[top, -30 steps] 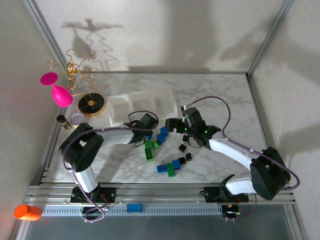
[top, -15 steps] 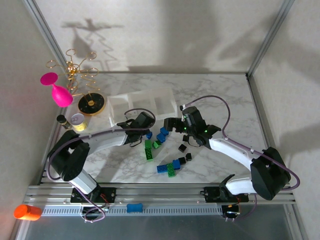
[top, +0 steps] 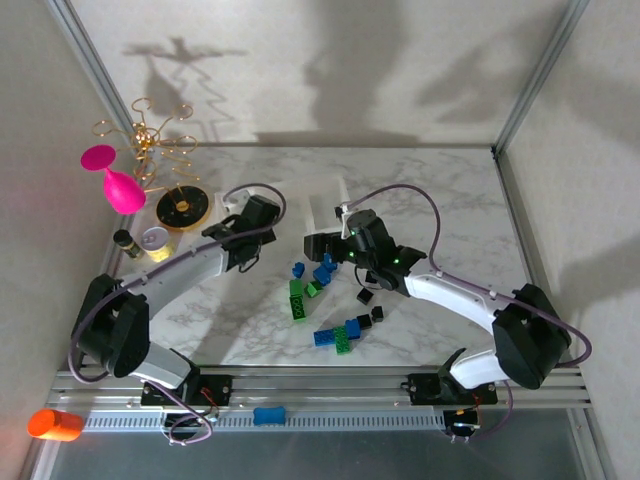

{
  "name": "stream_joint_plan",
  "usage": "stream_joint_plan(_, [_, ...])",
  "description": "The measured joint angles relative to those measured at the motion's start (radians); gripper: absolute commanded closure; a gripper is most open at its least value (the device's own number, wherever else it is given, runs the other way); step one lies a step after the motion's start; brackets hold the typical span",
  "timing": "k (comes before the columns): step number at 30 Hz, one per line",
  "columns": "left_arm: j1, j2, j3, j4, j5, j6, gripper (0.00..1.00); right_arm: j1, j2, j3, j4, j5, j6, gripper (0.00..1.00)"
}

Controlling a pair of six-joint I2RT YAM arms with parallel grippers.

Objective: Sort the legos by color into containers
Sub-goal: Place the lego in the container.

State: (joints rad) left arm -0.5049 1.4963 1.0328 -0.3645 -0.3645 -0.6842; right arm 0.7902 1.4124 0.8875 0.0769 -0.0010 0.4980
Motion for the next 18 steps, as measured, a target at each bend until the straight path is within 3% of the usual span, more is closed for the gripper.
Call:
stream_joint_plan(10, [0.17,0.197,0.085,0.064,0.005,0.152,0.59,0.0,0.005,0.005,0.017,0.016,0.012,0.01])
stream_joint_plan(18, [0.197,0.315,0.172,0.145,0.021,0.263,0.57,0.0,-0.003,0.005,0.017,0.043,0.015,0.01])
